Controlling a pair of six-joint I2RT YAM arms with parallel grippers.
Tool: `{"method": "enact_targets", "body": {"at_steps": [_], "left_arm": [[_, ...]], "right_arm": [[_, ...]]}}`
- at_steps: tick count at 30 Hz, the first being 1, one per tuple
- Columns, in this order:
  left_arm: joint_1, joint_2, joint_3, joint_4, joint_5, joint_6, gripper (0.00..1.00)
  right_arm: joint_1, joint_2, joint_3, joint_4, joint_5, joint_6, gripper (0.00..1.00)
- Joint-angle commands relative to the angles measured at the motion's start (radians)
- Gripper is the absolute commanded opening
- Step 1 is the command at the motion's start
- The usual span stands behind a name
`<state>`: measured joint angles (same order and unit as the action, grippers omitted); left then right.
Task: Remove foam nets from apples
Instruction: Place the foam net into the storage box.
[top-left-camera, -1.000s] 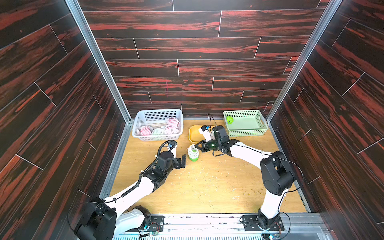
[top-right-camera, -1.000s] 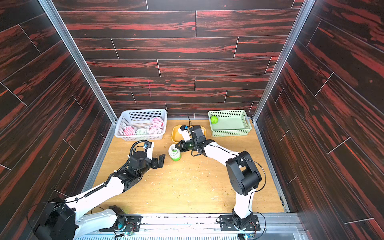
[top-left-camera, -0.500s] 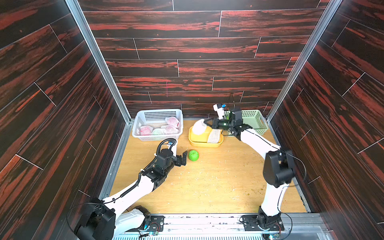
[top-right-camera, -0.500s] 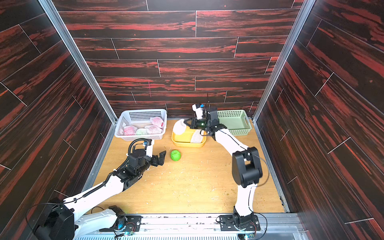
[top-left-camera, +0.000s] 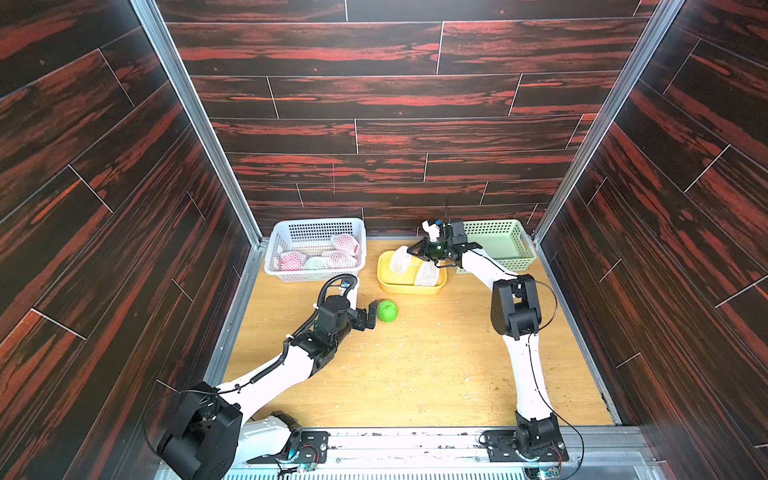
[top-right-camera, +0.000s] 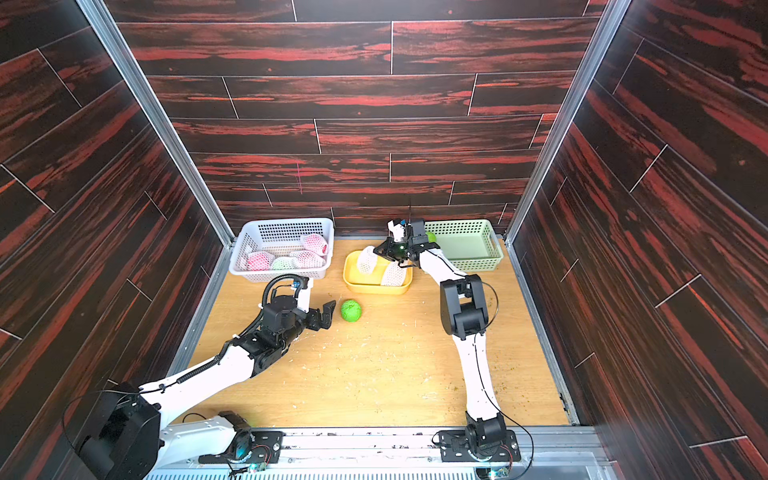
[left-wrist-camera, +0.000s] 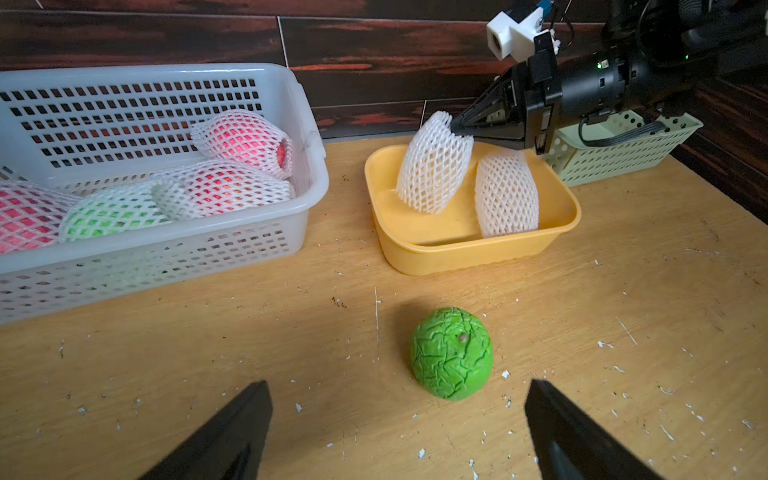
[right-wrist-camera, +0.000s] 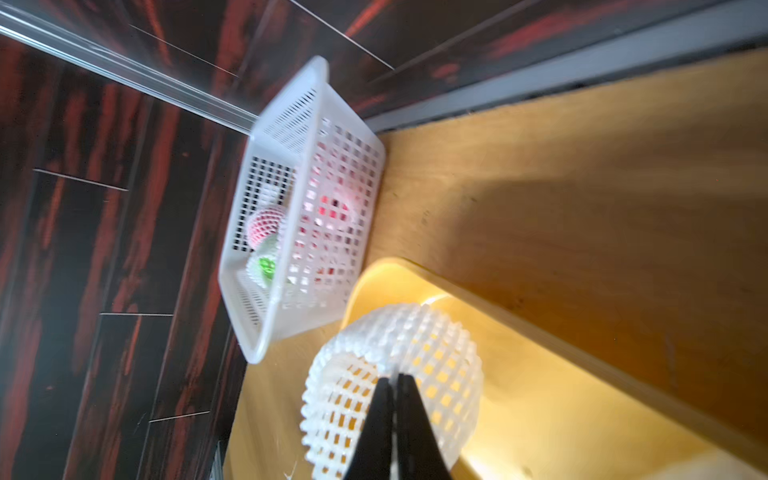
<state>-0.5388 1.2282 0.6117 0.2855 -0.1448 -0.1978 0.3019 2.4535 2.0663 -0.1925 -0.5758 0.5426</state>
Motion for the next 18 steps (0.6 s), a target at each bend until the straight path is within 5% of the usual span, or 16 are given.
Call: {"method": "enact_targets", "body": {"at_steps": [1, 6, 18], "left_arm": [[0.001, 0.008, 0.025, 0.032, 0.009, 0.010, 1.00], [0.003, 0.028, 0.033, 0.033, 0.011, 0.010, 1.00], [0.002, 0.001, 0.022, 0.014, -0.012, 0.018, 1.00]], "right_arm": [[-0.003, 0.001, 0.028, -0.118, 0.086, -0.084, 0.25], [-0.004, -0.077, -0.008, -0.162, 0.182, -0.159, 0.47], [0.001, -0.313, -0.064, -0.316, 0.484, -0.350, 0.48]]}}
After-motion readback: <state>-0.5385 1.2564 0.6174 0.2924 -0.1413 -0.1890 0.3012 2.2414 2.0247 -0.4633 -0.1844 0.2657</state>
